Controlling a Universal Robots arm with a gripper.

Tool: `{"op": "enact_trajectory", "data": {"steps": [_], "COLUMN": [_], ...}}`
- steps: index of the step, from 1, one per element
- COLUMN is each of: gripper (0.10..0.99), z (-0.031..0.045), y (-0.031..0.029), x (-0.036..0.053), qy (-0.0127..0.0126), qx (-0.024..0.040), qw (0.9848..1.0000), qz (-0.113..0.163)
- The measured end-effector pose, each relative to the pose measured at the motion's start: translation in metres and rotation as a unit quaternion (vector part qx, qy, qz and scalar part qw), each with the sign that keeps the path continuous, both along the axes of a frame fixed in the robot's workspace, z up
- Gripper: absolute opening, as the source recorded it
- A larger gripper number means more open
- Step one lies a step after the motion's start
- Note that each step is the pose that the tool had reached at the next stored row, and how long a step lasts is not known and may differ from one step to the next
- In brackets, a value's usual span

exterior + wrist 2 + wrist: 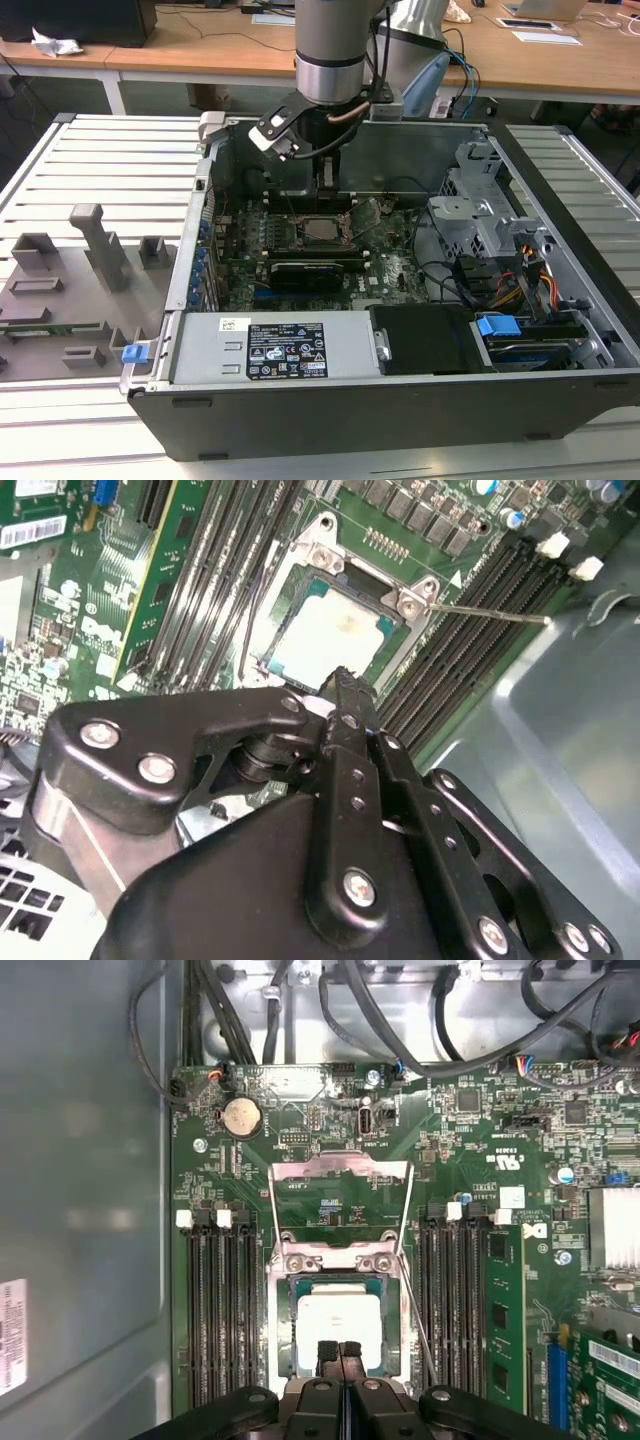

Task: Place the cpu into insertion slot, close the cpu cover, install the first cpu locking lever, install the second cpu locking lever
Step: 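Close the cpu cover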

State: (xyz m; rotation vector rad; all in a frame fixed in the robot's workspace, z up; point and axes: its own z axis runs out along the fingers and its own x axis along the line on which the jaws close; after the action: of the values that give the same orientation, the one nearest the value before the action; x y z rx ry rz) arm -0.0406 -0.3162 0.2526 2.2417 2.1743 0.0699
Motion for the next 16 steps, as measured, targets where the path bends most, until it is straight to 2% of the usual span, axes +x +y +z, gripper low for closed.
{"op": "enact_trajectory", "data": {"steps": [3, 10, 16], "gripper": [0.106, 0.106, 0.106], "z": [0.0024, 0.0140, 0.0141], "y": [0.0000, 0.0000, 0.0000], "x": [0.0000, 0.0000, 0.0130], "qy": [-0.0001, -0.0005, 0.0002], "qx": [0.0000, -0.0001, 0.0000], "qw": [1.0000, 1.0000, 1.0000], "qz": [0.000, 0.000, 0.000]}}
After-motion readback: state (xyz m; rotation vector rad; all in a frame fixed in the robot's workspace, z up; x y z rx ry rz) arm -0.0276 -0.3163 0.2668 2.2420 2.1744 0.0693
